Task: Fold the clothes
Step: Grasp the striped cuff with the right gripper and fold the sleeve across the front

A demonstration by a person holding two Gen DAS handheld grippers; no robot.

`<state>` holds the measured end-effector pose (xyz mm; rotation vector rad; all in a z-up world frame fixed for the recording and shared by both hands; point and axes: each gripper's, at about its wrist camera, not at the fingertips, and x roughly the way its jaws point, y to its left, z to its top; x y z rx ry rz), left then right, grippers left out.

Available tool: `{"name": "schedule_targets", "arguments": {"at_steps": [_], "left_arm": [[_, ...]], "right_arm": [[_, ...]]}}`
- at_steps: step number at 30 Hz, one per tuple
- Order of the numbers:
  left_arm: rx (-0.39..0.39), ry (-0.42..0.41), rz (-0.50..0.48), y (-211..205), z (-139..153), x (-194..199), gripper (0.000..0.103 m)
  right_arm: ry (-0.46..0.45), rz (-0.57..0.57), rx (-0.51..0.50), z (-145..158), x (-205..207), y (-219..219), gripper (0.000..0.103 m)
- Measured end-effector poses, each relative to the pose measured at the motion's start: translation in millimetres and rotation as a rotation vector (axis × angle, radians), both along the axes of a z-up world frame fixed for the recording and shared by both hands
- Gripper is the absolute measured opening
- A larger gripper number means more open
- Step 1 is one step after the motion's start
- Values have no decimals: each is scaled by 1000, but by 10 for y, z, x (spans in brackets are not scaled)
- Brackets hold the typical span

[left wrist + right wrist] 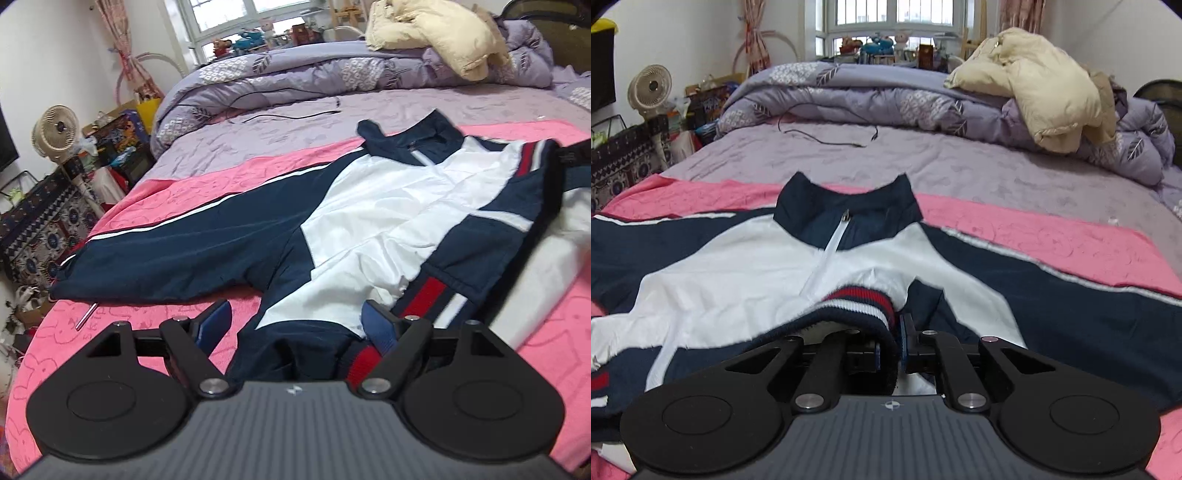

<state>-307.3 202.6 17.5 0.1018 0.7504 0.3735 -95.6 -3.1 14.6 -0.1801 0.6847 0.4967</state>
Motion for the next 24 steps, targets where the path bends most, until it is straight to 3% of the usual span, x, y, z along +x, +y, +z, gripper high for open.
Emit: {"name": "schedule_targets", "arguments": {"at_steps": [9, 12, 18, 24], "left_arm": [[-219, -72, -161, -300, 363, -450, 89], [-160, -59, -138, -479, 232, -373, 89], [-104, 0, 1, -390, -2, -126, 88], [-74, 29, 19, -302, -90, -95, 89]], "right_arm": [[58, -27, 41, 156, 45, -6, 11], [39, -16, 38, 267, -46, -57, 11], [13, -14, 42, 508, -229, -295, 11], [12, -1, -41, 529, -320, -329, 11]]}}
